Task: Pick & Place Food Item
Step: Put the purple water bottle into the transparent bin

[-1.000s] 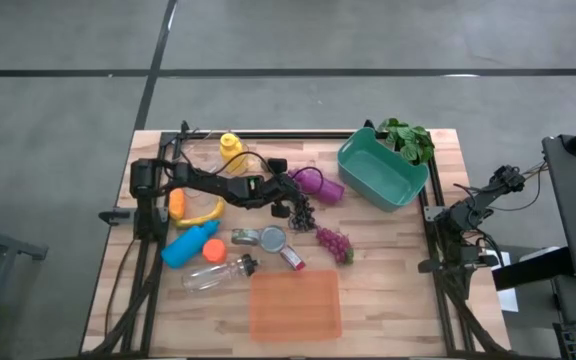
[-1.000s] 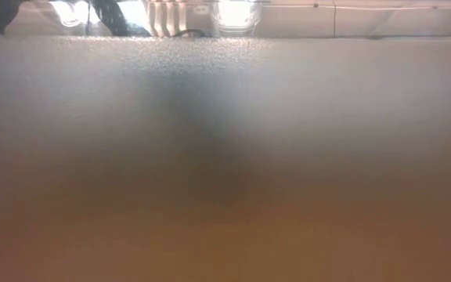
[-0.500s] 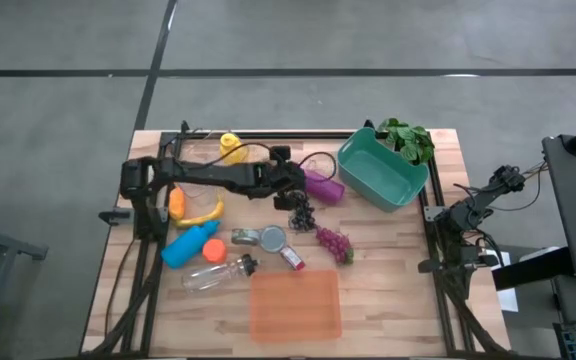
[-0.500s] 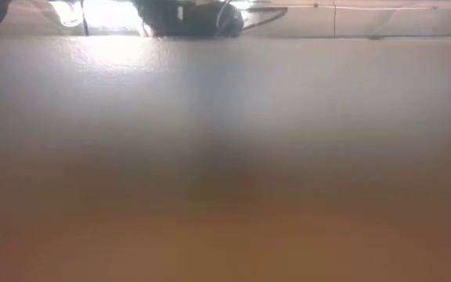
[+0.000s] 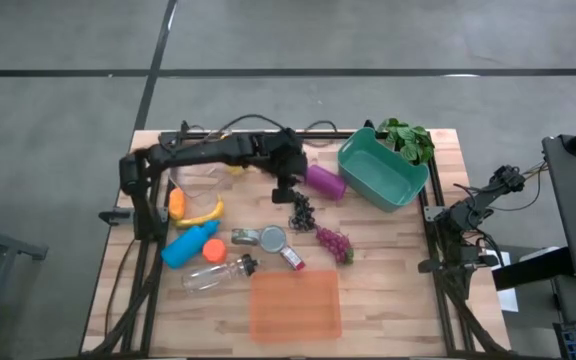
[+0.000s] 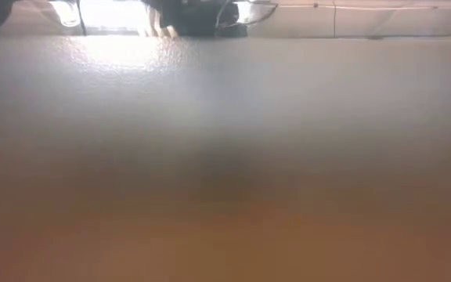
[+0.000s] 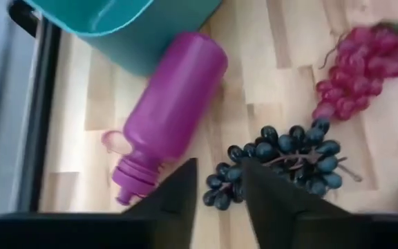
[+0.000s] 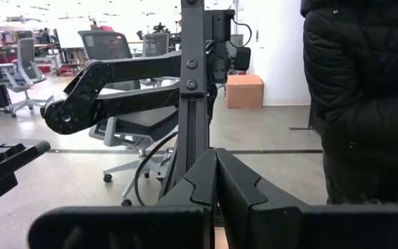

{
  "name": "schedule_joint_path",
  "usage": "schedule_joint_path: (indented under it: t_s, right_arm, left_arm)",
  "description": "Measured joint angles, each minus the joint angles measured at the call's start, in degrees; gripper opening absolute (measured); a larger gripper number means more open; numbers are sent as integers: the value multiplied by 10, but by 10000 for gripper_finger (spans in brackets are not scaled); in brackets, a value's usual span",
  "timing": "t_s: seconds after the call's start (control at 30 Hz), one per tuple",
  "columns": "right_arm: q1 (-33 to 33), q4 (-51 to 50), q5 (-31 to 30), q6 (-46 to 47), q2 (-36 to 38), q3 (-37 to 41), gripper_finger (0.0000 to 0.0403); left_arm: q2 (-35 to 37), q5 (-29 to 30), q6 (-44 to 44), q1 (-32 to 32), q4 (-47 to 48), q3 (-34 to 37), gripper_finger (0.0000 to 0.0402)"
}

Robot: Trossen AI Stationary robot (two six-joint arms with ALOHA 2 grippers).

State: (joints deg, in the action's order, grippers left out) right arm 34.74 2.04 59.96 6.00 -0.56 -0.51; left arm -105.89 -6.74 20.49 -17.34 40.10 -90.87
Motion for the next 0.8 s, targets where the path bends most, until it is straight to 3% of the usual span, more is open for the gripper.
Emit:
schedule_joint_path:
  t_s: [0.2,0.37,0.53,0.8]
  right_arm:
    - [0,0,0,0,0,0,8]
    - [0,0,0,0,0,0,8]
    - [0,0,0,0,0,0,8]
    - [0,0,0,0,0,0,8]
  left_arm:
    - [-1,-20,12,-14,4,4,237]
    - [-1,11,31,-15,2,3,288]
    - [-5,49,-22,-14,3,1,302]
    - [-26,79,-19,-12,-3,0,302]
